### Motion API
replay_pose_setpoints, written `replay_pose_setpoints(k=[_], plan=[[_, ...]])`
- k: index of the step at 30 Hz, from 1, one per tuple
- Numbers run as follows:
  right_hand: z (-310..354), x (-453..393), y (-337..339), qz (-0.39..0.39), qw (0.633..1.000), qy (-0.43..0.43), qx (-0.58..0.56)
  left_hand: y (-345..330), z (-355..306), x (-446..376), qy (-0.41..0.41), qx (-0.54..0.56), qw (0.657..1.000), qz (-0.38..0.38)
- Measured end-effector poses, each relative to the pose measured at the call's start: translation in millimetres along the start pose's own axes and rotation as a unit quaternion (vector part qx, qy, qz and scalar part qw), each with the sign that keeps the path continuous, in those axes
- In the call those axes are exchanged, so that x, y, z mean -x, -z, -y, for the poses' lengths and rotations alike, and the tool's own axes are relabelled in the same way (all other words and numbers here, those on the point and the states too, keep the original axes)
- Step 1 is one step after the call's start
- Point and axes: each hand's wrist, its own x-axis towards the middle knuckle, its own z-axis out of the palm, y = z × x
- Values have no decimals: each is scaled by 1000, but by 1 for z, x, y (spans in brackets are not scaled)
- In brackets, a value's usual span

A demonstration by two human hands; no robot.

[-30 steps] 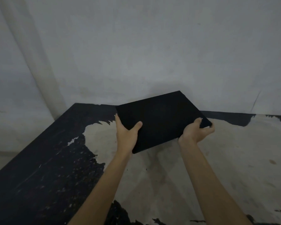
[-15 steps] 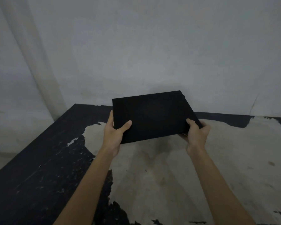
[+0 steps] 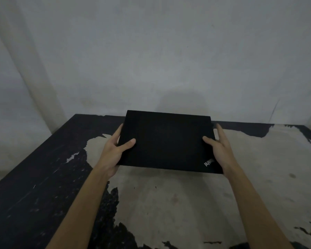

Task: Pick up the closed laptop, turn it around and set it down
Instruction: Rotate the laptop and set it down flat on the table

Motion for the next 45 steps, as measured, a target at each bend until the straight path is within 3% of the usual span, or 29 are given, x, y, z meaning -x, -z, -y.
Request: replay_pose_setpoints(k=[12, 21, 36, 45], plan=[[-33, -19, 30, 4, 998, 8, 65, -20, 42, -4, -40, -173, 984, -24], [-46, -77, 36, -5, 992, -10, 127, -35, 55, -52, -83, -281, 954, -61], [-53, -124, 22, -34, 963, 21, 265, -49, 68, -98, -85, -387, 910, -117], [-77, -146, 35, -36, 943, 41, 329, -44, 70, -107, -73, -500, 857, -105]])
